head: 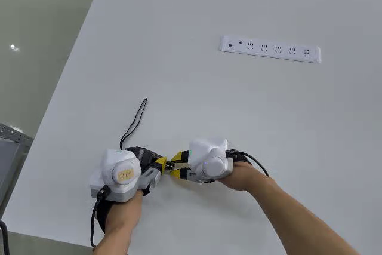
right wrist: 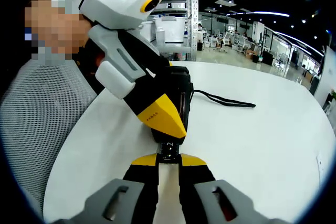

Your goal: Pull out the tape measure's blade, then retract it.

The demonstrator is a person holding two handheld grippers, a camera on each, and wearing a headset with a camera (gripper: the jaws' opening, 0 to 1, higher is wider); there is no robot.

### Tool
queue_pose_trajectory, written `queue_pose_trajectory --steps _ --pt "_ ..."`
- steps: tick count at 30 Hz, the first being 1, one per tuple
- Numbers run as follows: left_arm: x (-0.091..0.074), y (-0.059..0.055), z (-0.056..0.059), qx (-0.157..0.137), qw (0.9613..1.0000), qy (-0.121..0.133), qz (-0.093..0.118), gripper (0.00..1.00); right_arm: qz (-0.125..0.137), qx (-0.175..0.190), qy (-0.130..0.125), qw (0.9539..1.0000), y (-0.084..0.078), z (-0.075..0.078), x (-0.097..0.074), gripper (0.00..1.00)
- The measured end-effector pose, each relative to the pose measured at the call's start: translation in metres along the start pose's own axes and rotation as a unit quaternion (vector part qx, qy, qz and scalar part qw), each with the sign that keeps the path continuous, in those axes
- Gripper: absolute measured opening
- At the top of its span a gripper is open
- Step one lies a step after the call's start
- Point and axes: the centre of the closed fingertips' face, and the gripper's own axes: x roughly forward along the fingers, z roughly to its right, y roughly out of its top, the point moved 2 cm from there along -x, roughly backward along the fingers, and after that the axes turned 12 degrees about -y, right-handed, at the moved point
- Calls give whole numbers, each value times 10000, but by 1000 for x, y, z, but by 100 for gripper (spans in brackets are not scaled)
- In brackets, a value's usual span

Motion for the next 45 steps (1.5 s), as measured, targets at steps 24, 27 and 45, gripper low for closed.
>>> queue_pose_trajectory --steps 24,27,45 --pt "0 1 0 -48 10000 -11 11 63 56 -65 4 10000 9 -2 8 12" --pt "-1 1 0 -70 10000 -7 16 63 54 -61 -4 10000 9 -2 9 12" --pt "1 0 2 -80 9999 21 -68 64 45 -6 -66 10000 6 -1 12 13"
